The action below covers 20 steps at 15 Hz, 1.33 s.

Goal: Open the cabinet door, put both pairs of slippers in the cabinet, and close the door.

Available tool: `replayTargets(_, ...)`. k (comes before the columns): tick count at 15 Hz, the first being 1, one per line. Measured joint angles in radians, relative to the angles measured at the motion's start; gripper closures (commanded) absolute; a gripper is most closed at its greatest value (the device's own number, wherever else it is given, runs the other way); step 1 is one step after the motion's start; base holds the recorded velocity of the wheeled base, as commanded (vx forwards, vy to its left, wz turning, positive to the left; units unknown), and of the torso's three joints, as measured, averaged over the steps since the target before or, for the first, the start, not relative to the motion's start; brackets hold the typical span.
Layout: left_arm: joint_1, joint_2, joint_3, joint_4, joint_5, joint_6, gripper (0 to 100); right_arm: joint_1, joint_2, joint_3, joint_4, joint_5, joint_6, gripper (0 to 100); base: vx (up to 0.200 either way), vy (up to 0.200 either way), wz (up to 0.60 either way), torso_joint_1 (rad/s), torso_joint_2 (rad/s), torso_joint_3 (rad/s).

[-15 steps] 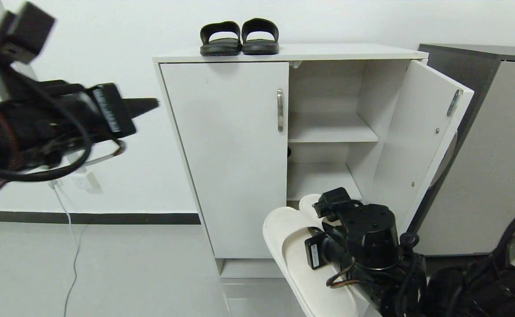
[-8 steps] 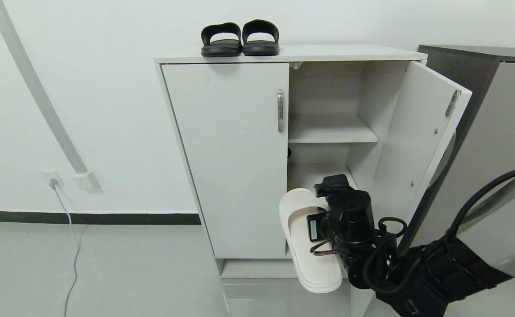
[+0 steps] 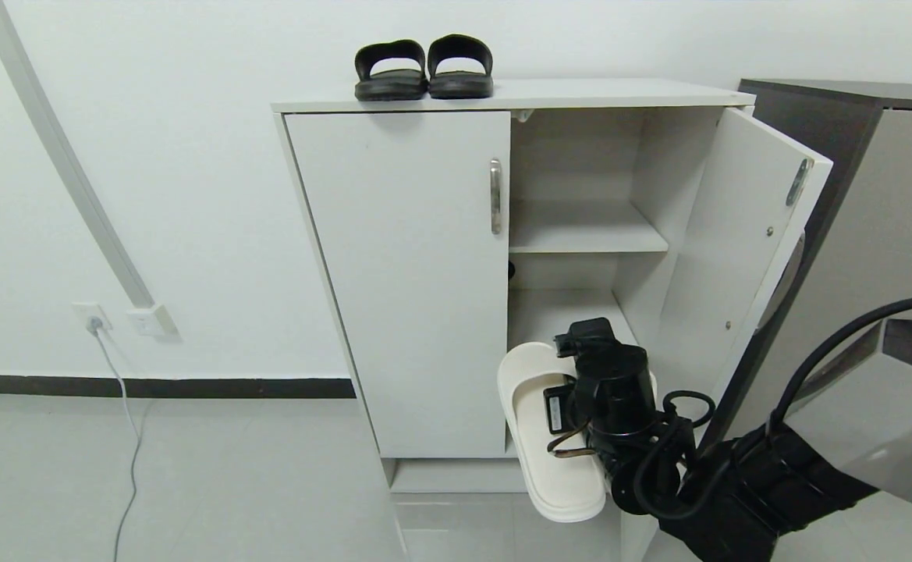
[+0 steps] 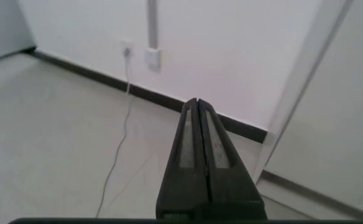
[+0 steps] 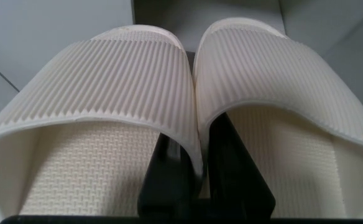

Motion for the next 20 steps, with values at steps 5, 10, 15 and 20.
replayTargets(5,-0.049,-0.14,0.084,0.007,-0.307,0.046,100,0.002,0.002,0.003,-0.002,0.0,0.0,100,0.0,0.0,0.0,0.0,0.0,0.0)
replayTargets(10,-0.053,-0.162,0.088,0.057,-0.48,0.024,100,0.002,0.002,-0.001,-0.003,0.0,0.0,100,0.0,0.0,0.0,0.0,0.0,0.0)
replayTargets(15,-0.052,-0.165,0.09,0.052,-0.48,0.018,100,-0.001,0.005,-0.085,0.039,-0.025,0.001,100,0.0,0.0,0.0,0.0,0.0,0.0)
replayTargets(20,-0.052,-0.165,0.09,0.052,-0.48,0.018,100,-0.032,0.037,-0.336,0.255,-0.141,0.033,100,0.0,0.0,0.0,0.0,0.0,0.0)
